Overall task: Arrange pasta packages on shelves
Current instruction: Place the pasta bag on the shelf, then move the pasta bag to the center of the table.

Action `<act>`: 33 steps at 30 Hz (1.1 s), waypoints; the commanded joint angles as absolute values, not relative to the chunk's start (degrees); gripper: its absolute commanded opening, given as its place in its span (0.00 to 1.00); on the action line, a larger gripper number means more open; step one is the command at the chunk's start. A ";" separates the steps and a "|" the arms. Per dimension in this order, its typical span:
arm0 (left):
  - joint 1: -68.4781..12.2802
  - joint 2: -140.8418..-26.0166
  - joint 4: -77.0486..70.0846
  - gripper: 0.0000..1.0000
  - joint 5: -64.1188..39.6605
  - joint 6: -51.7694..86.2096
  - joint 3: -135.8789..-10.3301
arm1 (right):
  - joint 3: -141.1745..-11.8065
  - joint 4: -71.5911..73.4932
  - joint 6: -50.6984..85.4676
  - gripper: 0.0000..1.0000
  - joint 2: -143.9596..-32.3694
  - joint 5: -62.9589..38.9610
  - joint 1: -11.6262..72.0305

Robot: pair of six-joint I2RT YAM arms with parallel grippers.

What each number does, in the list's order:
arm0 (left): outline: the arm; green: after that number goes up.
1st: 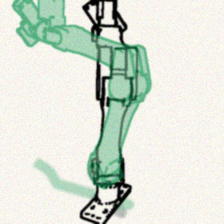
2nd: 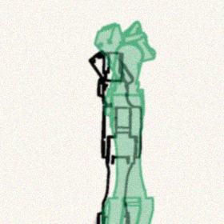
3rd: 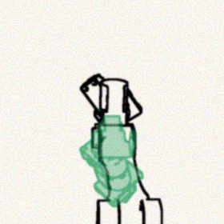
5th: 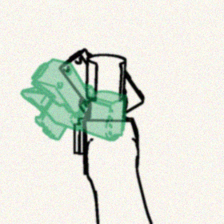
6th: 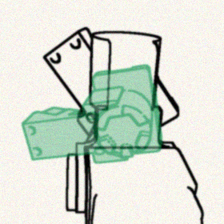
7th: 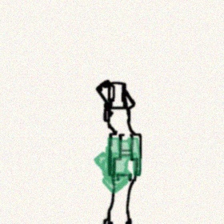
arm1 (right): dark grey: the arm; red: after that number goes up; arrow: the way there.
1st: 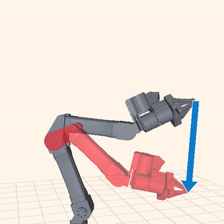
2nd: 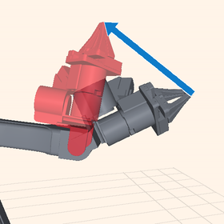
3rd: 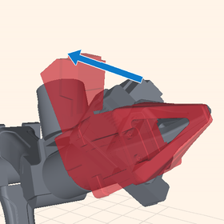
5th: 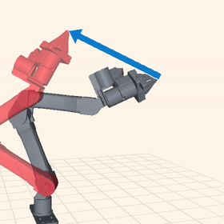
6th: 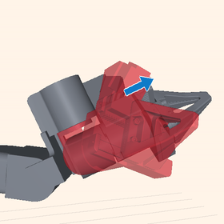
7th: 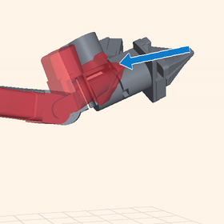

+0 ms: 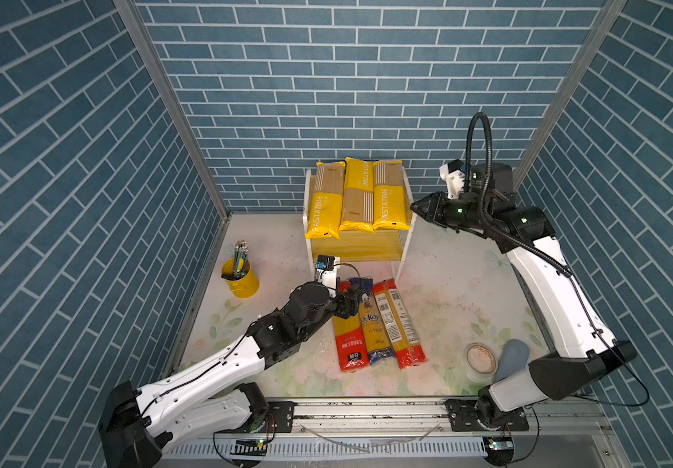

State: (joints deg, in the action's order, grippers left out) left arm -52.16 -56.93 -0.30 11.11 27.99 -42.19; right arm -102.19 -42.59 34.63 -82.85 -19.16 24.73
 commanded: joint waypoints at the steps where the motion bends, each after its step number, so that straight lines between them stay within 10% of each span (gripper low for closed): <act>1: -52.80 -57.59 -3.69 0.76 9.37 29.72 -40.17 | -93.19 -34.67 33.69 0.26 -75.29 -13.25 25.24; 16: -56.73 -66.82 -4.75 0.76 11.87 32.27 -40.43 | -53.97 -24.79 43.29 0.21 -56.91 -1.95 31.44; 33: -55.43 -71.22 13.50 0.78 11.86 45.43 -38.63 | -39.81 -27.45 47.37 0.20 -70.78 4.18 45.90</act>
